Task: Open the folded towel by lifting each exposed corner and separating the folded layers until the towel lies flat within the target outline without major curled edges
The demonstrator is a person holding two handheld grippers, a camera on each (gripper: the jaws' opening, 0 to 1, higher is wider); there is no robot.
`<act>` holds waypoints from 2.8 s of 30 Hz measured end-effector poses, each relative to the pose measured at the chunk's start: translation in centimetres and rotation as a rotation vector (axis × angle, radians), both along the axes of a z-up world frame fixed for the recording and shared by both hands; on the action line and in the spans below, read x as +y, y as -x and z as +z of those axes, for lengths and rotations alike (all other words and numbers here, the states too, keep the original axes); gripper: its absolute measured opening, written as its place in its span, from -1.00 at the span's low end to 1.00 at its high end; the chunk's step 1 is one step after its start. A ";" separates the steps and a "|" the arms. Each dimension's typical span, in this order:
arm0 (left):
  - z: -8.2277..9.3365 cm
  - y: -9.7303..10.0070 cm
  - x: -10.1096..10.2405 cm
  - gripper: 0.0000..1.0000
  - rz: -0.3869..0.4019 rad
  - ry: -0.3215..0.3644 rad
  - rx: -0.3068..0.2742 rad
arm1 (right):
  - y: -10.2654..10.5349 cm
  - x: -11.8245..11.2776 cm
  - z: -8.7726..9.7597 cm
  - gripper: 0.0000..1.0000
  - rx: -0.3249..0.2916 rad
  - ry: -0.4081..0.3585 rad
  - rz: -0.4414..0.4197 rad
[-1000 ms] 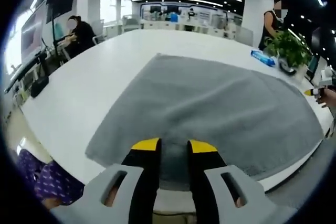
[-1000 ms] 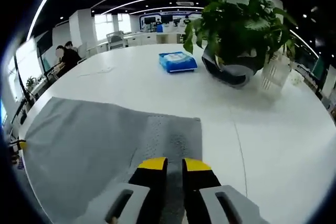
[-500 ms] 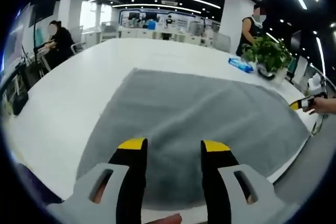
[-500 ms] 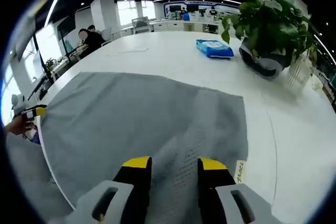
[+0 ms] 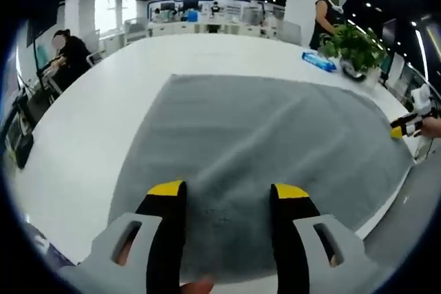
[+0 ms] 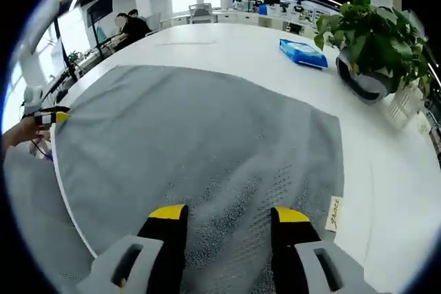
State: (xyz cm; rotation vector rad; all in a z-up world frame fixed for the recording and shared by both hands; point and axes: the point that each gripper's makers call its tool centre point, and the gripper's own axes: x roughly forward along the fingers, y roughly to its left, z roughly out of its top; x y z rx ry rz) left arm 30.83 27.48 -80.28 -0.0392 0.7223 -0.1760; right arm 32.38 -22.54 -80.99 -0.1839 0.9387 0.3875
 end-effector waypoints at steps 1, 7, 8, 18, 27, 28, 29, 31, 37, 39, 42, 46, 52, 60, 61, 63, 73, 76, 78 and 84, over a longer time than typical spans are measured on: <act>0.4 -0.4 0.1 -0.03 -0.017 -0.027 -0.038 | 0.0 0.0 0.0 -0.05 0.005 0.003 -0.001; -0.1 -0.6 0.1 -0.03 0.002 -0.065 -0.001 | 0.0 0.0 -0.1 -0.04 0.023 0.013 -0.004; -0.1 -0.7 0.2 -0.03 0.005 -0.068 0.008 | 0.0 0.0 -0.1 -0.04 0.024 0.014 -0.004; -0.3 -1.5 0.1 0.02 0.026 -0.079 0.050 | -1.4 0.0 -0.1 0.10 0.032 0.017 0.002; -0.2 -2.0 -0.1 0.02 0.046 -0.077 0.048 | -3.0 -0.3 -0.1 0.12 0.044 0.022 0.033; -0.1 -2.1 -0.2 0.02 0.048 -0.077 0.048 | -3.1 -0.3 -0.1 0.12 0.045 0.022 0.034; -0.1 -2.2 -0.2 0.02 0.049 -0.077 0.049 | -3.3 -0.3 -0.1 0.12 0.046 0.023 0.036; -0.1 -2.7 -0.3 0.02 0.052 -0.078 0.048 | -3.8 -0.4 -0.1 0.12 0.053 0.026 0.039; -0.1 -4.0 -0.3 0.02 0.058 -0.075 0.040 | -5.1 -0.5 -0.1 0.11 0.072 0.034 0.045; -0.1 -4.2 -0.4 0.02 0.059 -0.076 0.041 | -5.3 -0.5 -0.1 0.11 0.078 0.036 0.047; -0.1 -4.5 -0.6 0.02 0.063 -0.076 0.044 | -6.0 -0.6 -0.1 0.11 0.091 0.042 0.059; -0.1 -5.4 -0.7 0.02 0.061 -0.078 0.049 | -7.0 -0.8 -0.2 0.11 0.103 0.048 0.066; -0.1 -6.7 -0.9 0.02 0.065 -0.075 0.041 | -8.1 -1.1 -0.3 0.10 0.120 0.056 0.073; 0.1 -8.4 -1.3 0.02 0.048 -0.074 0.039 | -9.6 -1.5 -0.4 0.10 0.141 0.066 0.078; 0.1 -8.5 -1.4 0.02 0.047 -0.074 0.040 | -9.9 -1.5 -0.4 0.09 0.143 0.066 0.077; 0.2 -8.8 -1.6 0.02 0.045 -0.074 0.040 | -10.3 -1.6 -0.4 0.09 0.144 0.068 0.076; 0.4 -10.4 -2.0 0.02 0.044 -0.072 0.038 | -12.7 -2.0 -0.3 0.07 0.148 0.068 0.065; 0.4 -10.8 -2.0 0.02 0.045 -0.071 0.038 | -13.3 -2.1 -0.3 0.07 0.146 0.067 0.063; 0.4 -11.0 -2.0 0.02 0.045 -0.071 0.037 | -13.7 -2.2 -0.4 0.07 0.142 0.064 0.064; 0.4 -11.4 -2.1 0.02 0.047 -0.071 0.041 | -14.9 -2.7 -0.6 0.06 0.123 0.055 0.067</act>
